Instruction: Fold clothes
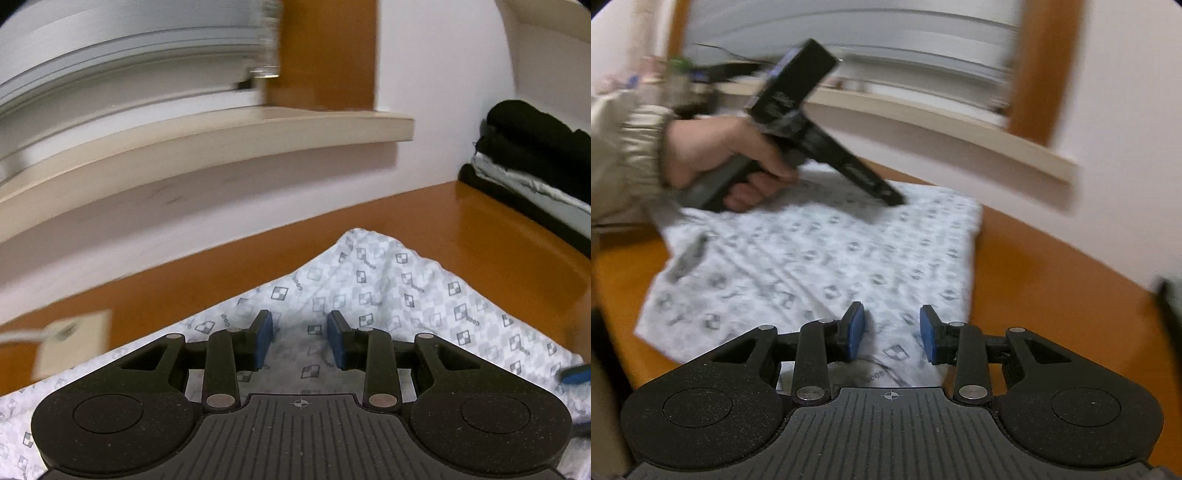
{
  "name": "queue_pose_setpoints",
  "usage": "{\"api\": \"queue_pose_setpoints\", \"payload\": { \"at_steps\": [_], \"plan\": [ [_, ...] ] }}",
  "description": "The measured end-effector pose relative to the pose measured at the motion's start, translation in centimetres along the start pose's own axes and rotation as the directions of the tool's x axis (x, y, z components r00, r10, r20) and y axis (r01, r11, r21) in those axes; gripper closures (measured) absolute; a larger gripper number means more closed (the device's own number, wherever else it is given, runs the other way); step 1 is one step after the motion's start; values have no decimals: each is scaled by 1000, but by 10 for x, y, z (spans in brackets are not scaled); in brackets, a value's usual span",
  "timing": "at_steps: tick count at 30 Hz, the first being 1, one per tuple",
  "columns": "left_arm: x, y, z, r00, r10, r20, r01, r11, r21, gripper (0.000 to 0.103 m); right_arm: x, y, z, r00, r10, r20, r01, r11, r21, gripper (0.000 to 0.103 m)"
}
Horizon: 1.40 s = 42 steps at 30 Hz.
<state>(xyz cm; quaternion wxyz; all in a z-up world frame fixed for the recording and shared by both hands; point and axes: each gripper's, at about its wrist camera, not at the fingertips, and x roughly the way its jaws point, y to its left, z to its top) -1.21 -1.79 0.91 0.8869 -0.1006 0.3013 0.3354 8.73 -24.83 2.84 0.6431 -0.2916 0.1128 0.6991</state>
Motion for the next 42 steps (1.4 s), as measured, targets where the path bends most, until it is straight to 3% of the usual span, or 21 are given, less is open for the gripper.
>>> {"api": "queue_pose_setpoints", "payload": {
  "at_steps": [1, 5, 6, 7, 8, 10, 12, 15, 19, 22, 31, 37, 42],
  "plan": [
    [8, -11, 6, 1000, 2, 0, -2, 1000, 12, 67, -2, -14, -2, 999, -51, -9, 51, 999, 5, 69],
    [18, -32, 12, 1000, 0, 6, 0, 999, 40, 66, -15, -48, -12, 993, -122, -8, 122, 987, 103, 59],
    [15, -31, 12, 1000, -12, 0, 12, 999, 36, 59, -18, -49, -12, 991, -136, 0, 135, 983, 123, 59],
    [10, -26, 13, 999, -36, -10, 36, 999, 22, 41, -21, -45, -10, 989, -146, 15, 143, 980, 138, 60],
    [1, -18, 14, 999, -48, -8, 48, 999, 9, 34, -21, -40, -6, 989, -146, 24, 141, 979, 145, 60],
    [-20, -2, 16, 998, -67, 1, 67, 998, -18, 33, -22, -31, 1, 989, -144, 42, 136, 978, 157, 60],
    [-44, 18, 19, 997, -73, 19, 74, 997, -39, 32, -21, -12, 13, 991, -112, 76, 99, 983, 158, 60],
    [-86, 57, 21, 998, -51, 41, 54, 997, -57, 23, -12, 25, 35, 990, -15, 137, -5, 989, 147, 60],
    [-126, 111, 10, 999, -32, 3, 33, 996, -79, 23, 8, 84, 63, 973, 132, 188, -153, 983, 102, 60],
    [-143, 148, -11, 999, 30, -10, -31, 995, -91, 22, 28, 127, 78, 958, 221, 182, -234, 971, 52, 60],
    [-168, 231, -74, 993, 114, -42, -120, 965, -235, 21, 76, 219, 117, 916, 386, 109, -379, 922, -76, 60],
    [-173, 251, -95, 996, 82, -38, -90, 943, -321, 20, 86, 248, 116, 901, 430, 48, -422, 898, -125, 56],
    [-169, 252, -102, 998, 51, -45, -63, 931, -360, 20, 85, 262, 116, 906, 421, 42, -410, 898, -158, 51]
  ]
}}
